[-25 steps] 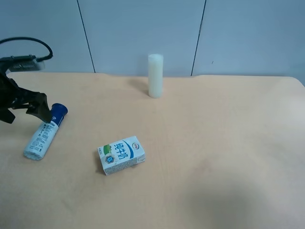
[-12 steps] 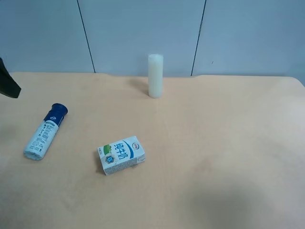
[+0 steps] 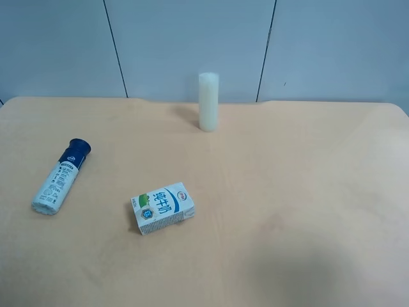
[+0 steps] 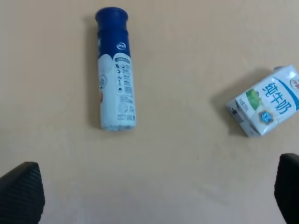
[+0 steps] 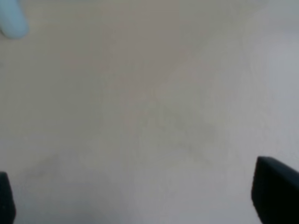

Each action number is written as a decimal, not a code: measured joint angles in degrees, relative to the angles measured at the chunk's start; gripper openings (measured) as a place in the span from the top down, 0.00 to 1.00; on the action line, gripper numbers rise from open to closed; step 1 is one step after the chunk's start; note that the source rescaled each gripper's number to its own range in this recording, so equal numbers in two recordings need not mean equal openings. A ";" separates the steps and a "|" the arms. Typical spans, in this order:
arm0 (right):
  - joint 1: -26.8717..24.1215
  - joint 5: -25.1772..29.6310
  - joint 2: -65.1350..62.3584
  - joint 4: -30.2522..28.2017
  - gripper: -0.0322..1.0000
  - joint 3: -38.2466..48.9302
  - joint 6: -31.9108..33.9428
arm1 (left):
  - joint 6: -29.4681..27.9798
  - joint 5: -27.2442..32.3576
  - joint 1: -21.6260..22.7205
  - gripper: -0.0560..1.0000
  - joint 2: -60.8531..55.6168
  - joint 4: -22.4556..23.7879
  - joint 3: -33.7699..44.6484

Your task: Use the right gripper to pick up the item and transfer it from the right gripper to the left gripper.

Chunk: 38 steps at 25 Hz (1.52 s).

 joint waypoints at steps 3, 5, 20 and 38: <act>0.00 0.00 0.00 0.00 0.00 0.00 0.00 | -1.03 0.98 0.00 0.00 -6.39 0.27 4.66; 0.00 0.00 0.00 0.00 0.00 0.00 0.00 | -1.52 1.54 0.00 0.00 -11.60 0.81 8.21; 0.00 0.00 0.00 0.00 0.00 0.00 0.00 | -5.74 -1.32 0.00 0.00 -39.01 4.65 21.44; 0.00 0.00 0.00 0.00 0.00 0.00 0.00 | -5.93 -7.04 -2.38 0.00 -39.56 3.15 25.05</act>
